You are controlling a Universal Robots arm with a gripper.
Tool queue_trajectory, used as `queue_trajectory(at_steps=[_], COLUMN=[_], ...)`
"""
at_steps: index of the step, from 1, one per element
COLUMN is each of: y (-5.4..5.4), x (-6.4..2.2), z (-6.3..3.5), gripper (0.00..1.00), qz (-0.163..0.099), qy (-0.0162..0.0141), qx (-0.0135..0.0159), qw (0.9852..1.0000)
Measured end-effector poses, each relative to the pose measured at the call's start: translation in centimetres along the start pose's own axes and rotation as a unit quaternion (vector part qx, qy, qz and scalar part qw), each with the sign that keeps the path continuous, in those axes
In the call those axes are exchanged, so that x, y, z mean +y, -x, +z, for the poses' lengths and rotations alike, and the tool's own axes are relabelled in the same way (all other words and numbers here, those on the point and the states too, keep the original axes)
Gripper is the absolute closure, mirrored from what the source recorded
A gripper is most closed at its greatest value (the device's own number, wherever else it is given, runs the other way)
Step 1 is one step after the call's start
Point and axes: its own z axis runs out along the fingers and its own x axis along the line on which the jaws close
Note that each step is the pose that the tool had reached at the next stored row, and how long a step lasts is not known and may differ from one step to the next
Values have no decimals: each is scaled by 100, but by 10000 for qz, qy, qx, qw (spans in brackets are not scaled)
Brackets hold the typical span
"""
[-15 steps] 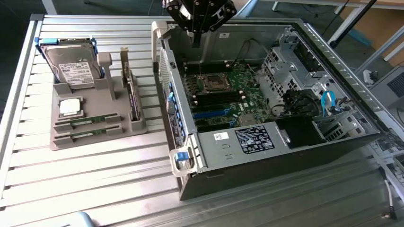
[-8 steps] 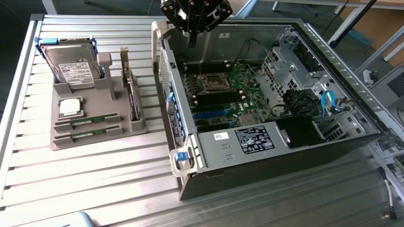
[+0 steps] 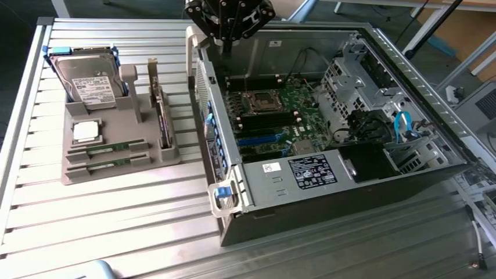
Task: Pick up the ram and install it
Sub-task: 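Reach for the ram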
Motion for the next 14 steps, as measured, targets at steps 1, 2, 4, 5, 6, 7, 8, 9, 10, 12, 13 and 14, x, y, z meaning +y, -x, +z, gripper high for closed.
queue_trajectory(at_steps=[1, 2, 4, 5, 6, 7, 8, 9, 10, 12, 13, 14], y=[-31, -52, -97, -121, -165, -189, -213, -235, -257, -323, -354, -378], x=[-2, -4, -7, -9, -12, -14, -16, -17, -19, -24, -27, -28], z=[-1, -1, -3, -4, -5, -6, -6, -7, -7, -9, -10, -10], gripper=[89, 89, 89, 89, 89, 89, 89, 89, 89, 89, 89, 89], qz=[1, 1, 0, 0, 0, 0, 1, 1, 0, 0, 0, 0], qy=[0, 0, 0, 0, 0, -1, 0, 0, 0, 0, 0, 0], qx=[0, 0, 0, 0, 0, 0, 0, 0, 0, 0, 0, 0], qw=[10000, 10000, 10000, 10000, 10000, 10000, 10000, 10000, 10000, 10000, 10000, 10000])
